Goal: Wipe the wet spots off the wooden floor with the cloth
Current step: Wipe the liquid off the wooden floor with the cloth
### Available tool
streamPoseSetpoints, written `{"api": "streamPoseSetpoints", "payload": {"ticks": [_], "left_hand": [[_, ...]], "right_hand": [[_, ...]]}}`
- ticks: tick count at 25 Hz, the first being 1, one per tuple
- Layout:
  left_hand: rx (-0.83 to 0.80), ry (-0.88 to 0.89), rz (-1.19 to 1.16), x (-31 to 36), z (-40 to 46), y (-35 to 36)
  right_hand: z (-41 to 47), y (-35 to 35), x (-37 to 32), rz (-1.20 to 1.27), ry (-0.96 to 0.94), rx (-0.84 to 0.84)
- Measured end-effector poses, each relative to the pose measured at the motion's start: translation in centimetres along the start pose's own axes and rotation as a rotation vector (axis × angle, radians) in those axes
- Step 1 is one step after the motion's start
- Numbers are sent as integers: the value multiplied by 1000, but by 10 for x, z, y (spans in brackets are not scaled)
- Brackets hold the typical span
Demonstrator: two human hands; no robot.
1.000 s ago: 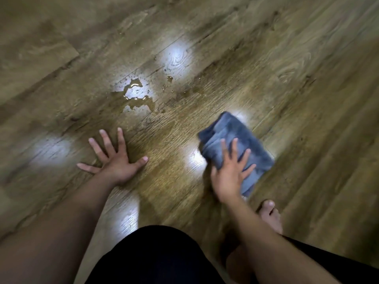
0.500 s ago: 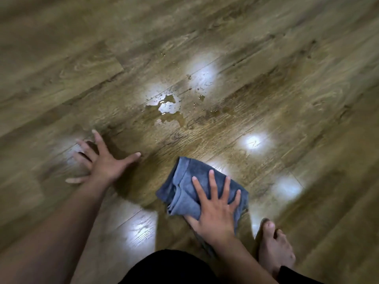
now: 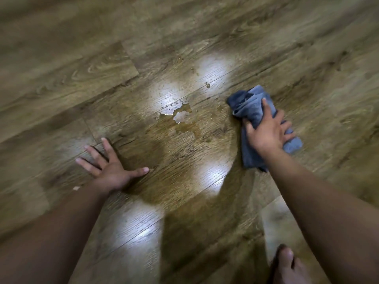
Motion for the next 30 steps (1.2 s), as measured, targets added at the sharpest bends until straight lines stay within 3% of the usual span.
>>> {"api": "streamPoseSetpoints", "payload": {"ticks": [4, 10, 14, 17, 21, 24, 26, 30], "left_hand": [[-34, -19, -10, -1, -2, 1], [-23, -9, -19, -5, -1, -1], [-8, -14, -25, -8, -1, -2], [-10, -17, -31, -7, 0, -3], [-20, -13, -27, -1, -1, -2], [-26, -16, -24, -4, 1, -2], [-23, -25, -23, -6, 2, -2], [-23, -33, -23, -8, 3, 0]], "right_hand": [[-61, 7, -7, -79, -199, 69], [-253, 58, 10, -163, -560, -39], [-262, 62, 10, -163, -718, -59], [-203, 43, -3, -149, -673, 0], [-67, 10, -12, -109, -314, 92], [1, 0, -9, -1, -38, 23], [-6, 2, -12, -25, -27, 37], [-103, 12, -23, -98, -287, 56]]}}
Point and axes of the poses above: each hand's wrist, its own z-axis towards the middle knuckle, its own y-axis out of the palm, x = y × z, the point moved 8 cm from there along z, towards the middle knuckle, and after that the axes turned 11 degrees about y, right-handed, at the moved point
